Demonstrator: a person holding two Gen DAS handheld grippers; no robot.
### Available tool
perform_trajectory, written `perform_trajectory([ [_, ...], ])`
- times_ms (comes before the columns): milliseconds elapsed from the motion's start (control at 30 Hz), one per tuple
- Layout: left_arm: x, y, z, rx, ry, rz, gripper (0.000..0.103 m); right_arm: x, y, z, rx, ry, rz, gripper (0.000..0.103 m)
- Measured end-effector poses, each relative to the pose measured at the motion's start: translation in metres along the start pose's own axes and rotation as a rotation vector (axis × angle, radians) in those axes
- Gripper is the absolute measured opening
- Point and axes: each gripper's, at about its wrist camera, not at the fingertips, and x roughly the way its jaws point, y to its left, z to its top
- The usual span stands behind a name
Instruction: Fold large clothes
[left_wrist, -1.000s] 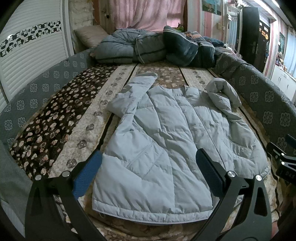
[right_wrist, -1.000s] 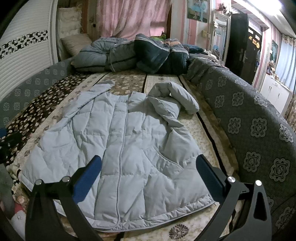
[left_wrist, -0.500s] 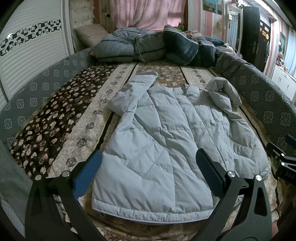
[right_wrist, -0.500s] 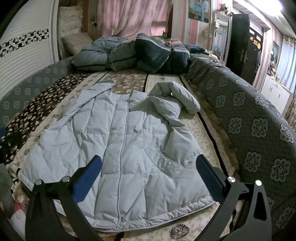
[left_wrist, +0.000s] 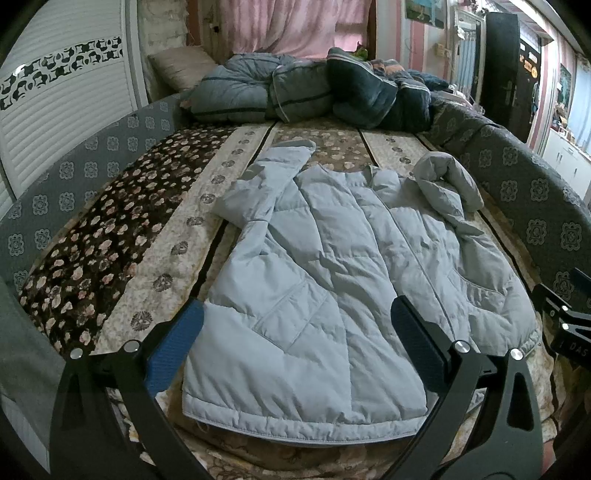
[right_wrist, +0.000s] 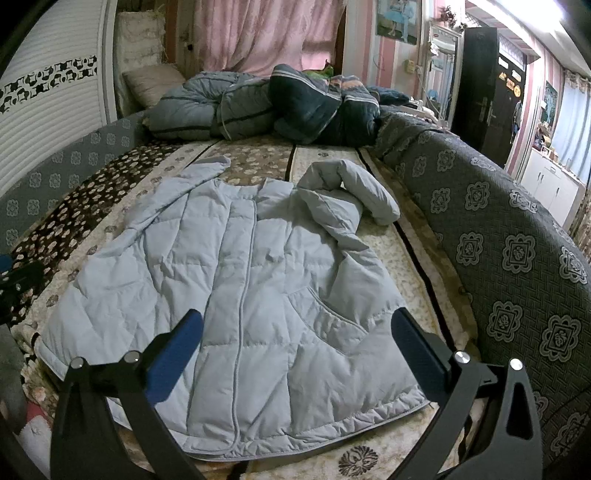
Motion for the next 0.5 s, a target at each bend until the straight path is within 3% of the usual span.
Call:
perform_trajectory([
  [500, 0.004, -0.0018, -0.0007, 0.0, 0.01, -0.019, 0.1, 0.002, -0.0025, -0.0026, 0.006, -0.004, -0.012, 0.101],
])
